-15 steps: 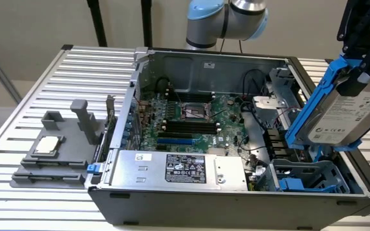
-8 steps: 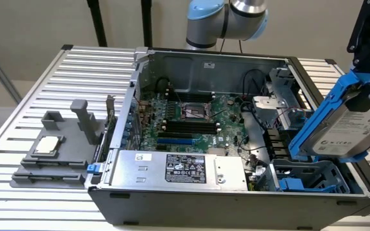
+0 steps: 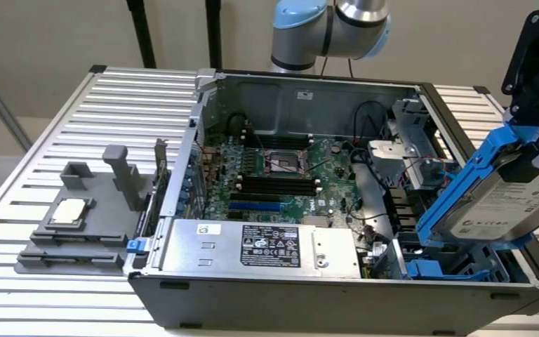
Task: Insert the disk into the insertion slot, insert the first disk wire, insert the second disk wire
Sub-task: 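Insert the disk into the insertion slot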
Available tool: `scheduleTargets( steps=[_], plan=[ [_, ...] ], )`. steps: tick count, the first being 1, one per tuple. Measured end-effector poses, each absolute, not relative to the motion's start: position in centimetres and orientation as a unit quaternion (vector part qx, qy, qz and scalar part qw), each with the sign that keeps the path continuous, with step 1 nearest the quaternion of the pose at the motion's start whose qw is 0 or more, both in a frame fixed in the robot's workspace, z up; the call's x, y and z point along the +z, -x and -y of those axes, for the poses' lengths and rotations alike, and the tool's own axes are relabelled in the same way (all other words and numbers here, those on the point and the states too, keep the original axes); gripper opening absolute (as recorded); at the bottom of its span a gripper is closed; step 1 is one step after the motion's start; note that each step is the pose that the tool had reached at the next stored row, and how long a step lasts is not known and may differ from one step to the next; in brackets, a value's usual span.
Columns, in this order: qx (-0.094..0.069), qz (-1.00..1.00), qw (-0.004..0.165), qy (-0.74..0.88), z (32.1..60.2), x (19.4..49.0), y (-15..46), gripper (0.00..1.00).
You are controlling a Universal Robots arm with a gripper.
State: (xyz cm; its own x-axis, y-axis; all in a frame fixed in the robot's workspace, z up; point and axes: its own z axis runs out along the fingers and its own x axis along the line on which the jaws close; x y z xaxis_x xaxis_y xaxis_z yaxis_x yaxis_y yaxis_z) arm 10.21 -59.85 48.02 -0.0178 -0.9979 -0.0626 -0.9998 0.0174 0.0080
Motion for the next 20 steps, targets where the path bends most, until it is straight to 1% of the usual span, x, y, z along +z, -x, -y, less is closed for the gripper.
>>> scheduleTargets(
  steps=[9,20],
  plan=[
    [0.027,-0.713,0.017,0.700,59.8,46.6,-10.2,0.33],
    [0.030,-0.711,0.014,0.702,59.8,45.8,-10.3,0.33]
  ],
)
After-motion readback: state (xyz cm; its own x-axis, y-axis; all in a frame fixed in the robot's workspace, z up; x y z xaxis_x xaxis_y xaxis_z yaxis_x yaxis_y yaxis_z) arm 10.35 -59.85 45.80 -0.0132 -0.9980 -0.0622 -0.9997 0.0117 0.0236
